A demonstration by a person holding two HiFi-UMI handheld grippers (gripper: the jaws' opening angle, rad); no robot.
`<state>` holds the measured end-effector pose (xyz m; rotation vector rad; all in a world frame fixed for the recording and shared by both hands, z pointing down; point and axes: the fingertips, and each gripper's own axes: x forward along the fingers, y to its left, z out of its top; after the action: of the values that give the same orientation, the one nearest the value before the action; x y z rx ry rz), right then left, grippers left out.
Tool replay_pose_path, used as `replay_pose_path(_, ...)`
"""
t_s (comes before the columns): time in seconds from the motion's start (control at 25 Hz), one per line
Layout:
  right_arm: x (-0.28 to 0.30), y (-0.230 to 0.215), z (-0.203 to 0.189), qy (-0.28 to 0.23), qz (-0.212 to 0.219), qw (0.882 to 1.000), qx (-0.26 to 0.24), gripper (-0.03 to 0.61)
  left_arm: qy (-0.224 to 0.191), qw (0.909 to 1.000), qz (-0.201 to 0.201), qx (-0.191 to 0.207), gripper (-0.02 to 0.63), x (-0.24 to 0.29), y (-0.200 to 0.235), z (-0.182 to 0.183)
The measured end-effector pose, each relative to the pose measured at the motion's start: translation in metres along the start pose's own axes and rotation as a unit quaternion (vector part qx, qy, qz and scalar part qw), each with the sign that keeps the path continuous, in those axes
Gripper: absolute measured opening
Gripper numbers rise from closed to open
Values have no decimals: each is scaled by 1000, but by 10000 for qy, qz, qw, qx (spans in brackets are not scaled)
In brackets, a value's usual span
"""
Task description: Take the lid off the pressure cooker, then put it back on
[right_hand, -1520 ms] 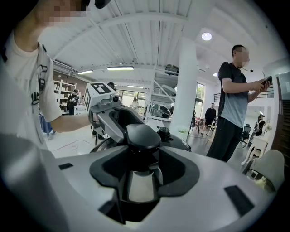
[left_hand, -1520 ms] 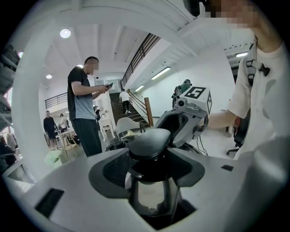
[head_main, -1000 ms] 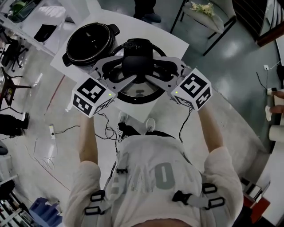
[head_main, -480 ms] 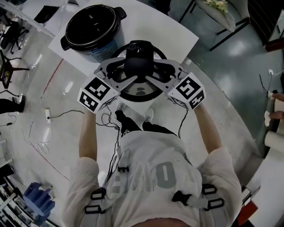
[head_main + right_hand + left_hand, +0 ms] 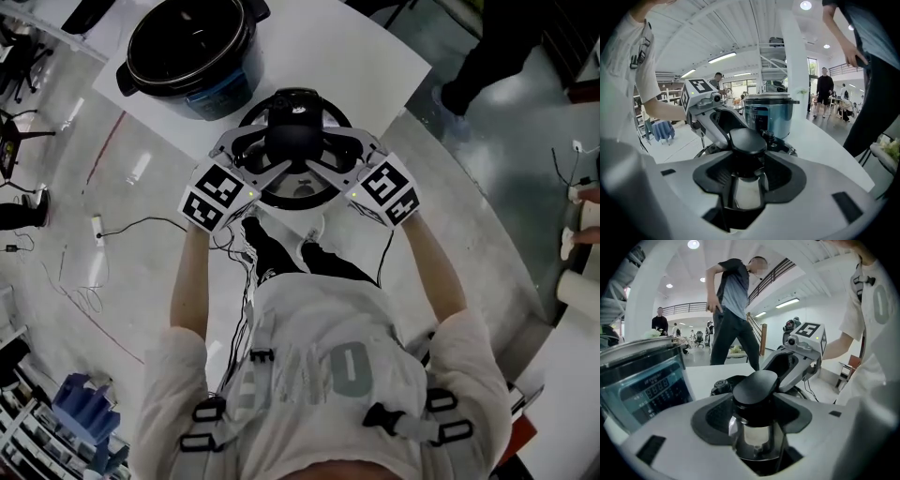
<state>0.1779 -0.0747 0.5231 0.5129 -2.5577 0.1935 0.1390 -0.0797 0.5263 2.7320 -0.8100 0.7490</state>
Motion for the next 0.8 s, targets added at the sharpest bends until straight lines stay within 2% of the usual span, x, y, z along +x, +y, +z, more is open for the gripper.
replay_pose_path(0.44, 14, -5, -41, 327, -40, 9993, 183, 207, 144, 9998, -24, 122, 261, 29, -5, -27)
replay_pose_path(0.68, 18, -6, -56, 520, -46, 9986, 110, 207, 415, 9983, 61, 408, 261, 37, -6, -37)
replay_pose_path(0.8, 18, -7, -57, 507, -58, 9986, 166, 207, 394, 9982, 81, 444, 261, 38, -7, -37)
